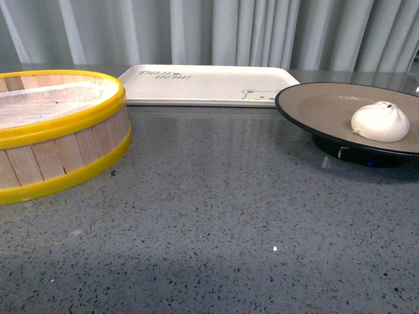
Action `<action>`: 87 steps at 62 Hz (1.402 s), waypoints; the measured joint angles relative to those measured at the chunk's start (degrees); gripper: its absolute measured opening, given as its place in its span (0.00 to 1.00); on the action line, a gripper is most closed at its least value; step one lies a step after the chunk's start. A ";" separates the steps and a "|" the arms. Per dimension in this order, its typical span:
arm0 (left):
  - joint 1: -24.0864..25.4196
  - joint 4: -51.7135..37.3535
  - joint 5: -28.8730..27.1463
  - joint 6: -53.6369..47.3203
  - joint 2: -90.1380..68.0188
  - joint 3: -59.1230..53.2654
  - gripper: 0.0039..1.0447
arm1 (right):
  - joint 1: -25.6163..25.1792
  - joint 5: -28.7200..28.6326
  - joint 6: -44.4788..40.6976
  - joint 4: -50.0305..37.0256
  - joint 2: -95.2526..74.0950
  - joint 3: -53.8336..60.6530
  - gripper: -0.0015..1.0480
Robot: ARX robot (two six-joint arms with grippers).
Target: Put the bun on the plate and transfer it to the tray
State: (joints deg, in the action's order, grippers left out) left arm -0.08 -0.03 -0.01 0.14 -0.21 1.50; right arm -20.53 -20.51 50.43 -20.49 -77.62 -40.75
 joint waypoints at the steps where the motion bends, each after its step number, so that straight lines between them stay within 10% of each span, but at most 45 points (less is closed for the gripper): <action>1: 0.00 0.00 0.02 0.00 0.00 0.00 0.94 | 0.55 -0.31 1.07 0.22 -0.70 -0.37 0.92; 51: 0.00 0.00 0.02 0.00 0.00 0.00 0.94 | 10.38 -6.69 12.79 -1.66 -10.10 -2.62 0.82; 87: 0.00 0.00 0.02 0.00 0.00 0.00 0.94 | 10.51 -6.54 12.15 -1.62 -10.12 -2.05 0.02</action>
State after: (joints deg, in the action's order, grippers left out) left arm -0.08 -0.03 0.01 0.14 -0.21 1.50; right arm -10.02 -27.05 62.59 -22.11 -87.74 -42.81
